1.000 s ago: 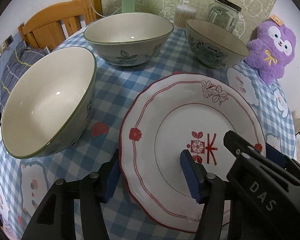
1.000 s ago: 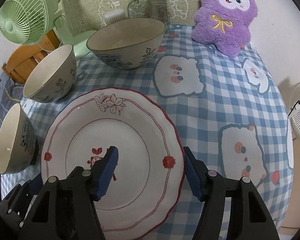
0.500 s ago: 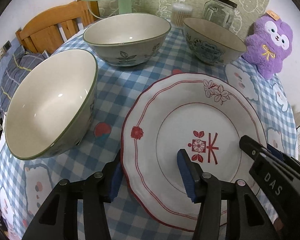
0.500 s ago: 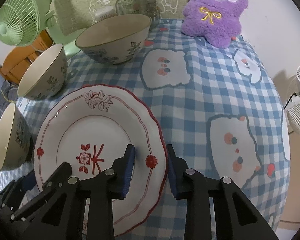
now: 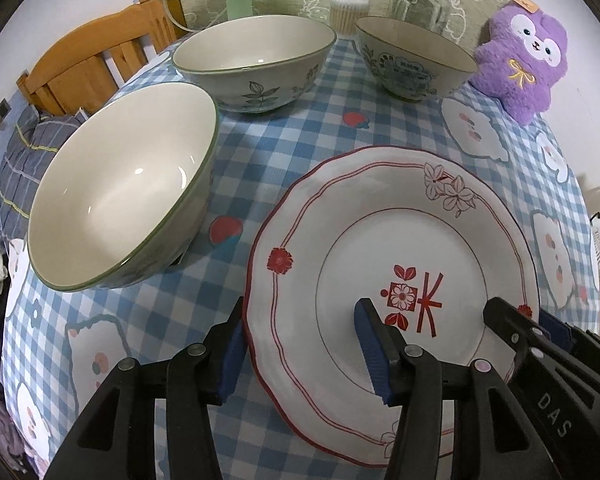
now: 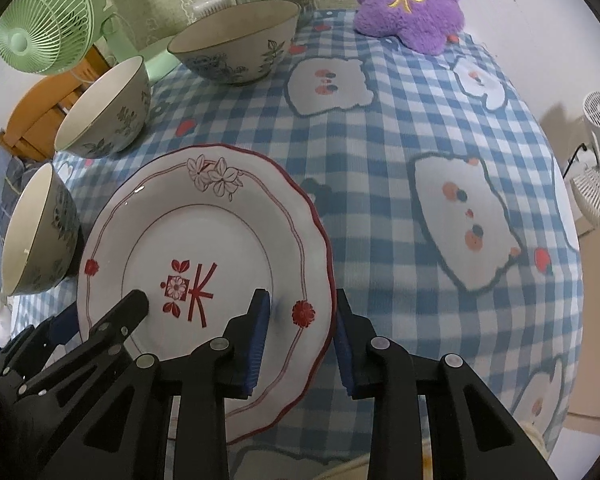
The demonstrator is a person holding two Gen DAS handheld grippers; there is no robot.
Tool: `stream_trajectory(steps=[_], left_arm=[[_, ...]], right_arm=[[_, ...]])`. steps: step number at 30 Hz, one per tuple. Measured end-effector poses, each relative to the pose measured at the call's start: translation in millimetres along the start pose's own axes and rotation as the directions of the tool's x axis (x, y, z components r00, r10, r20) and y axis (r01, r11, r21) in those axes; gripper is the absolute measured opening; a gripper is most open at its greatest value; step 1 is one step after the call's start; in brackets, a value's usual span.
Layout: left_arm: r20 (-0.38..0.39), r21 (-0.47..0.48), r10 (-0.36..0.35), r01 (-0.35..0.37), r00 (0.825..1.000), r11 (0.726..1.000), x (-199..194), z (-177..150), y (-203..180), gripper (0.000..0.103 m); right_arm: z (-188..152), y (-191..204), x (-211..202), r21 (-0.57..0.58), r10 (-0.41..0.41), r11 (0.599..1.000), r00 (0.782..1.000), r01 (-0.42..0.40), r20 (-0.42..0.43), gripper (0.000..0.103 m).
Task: Organize plates and bowls
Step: 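Lift the white plate and carry it toward the yellow-flower plates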
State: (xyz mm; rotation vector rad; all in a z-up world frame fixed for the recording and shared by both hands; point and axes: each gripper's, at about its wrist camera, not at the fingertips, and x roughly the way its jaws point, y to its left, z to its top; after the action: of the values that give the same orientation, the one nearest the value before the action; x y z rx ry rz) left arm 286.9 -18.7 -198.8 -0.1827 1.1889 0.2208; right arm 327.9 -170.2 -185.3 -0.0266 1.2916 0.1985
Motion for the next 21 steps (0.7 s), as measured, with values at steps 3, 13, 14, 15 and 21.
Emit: stream_trajectory(steps=[3, 13, 14, 15, 21], left_arm=[[0.002, -0.001, 0.000, 0.000, 1.000, 1.000, 0, 1, 0, 0.053], [0.015, -0.014, 0.008, -0.008, 1.000, 1.000, 1, 1, -1, 0.054], [0.016, -0.015, 0.011, -0.011, 1.000, 1.000, 1, 1, -1, 0.054], [0.014, -0.021, 0.011, -0.011, 1.000, 1.000, 1, 1, -1, 0.053], [0.017, -0.090, 0.007, -0.006, 1.000, 0.996, -2, 1, 10, 0.038]], right_arm=[[1, -2, 4, 0.015, 0.009, 1.000, 1.000, -0.009, -0.005, 0.034], [21, -3, 14, 0.007, 0.025, 1.000, 1.000, -0.025, 0.017, 0.038], [21, -3, 14, 0.001, 0.025, 1.000, 1.000, -0.025, 0.016, 0.037], [21, -3, 14, -0.004, 0.024, 1.000, 1.000, -0.024, 0.016, 0.037], [18, 5, 6, -0.044, -0.014, 0.999, 0.999, 0.015, 0.043, 0.034]])
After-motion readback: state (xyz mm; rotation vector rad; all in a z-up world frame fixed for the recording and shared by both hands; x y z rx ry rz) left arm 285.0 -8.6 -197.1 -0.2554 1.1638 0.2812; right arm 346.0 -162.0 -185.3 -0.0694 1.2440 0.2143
